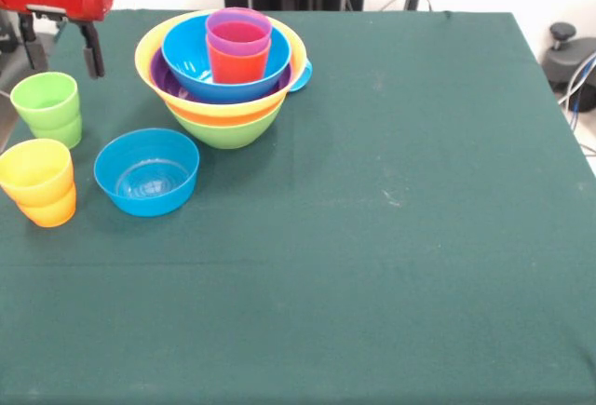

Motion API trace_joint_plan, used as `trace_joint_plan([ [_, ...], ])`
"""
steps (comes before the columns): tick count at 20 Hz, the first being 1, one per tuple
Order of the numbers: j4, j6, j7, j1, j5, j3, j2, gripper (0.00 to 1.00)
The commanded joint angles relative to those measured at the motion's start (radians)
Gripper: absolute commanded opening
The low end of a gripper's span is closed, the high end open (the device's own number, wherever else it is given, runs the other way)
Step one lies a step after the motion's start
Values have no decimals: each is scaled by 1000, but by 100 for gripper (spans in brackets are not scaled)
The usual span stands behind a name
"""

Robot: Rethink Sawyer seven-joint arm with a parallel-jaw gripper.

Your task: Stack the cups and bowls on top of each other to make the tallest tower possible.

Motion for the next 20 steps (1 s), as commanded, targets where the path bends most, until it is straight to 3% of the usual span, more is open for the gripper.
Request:
trace_joint_plan([
  [1, 62, -25, -187, 17, -77, 86, 40, 100],
  [6, 76, -68, -171, 25, -111, 71, 47, 100],
  [13, 75, -157, -108, 48, -185, 39, 115, 100],
  [20, 81, -177, -83, 53, -217, 22, 136, 100],
])
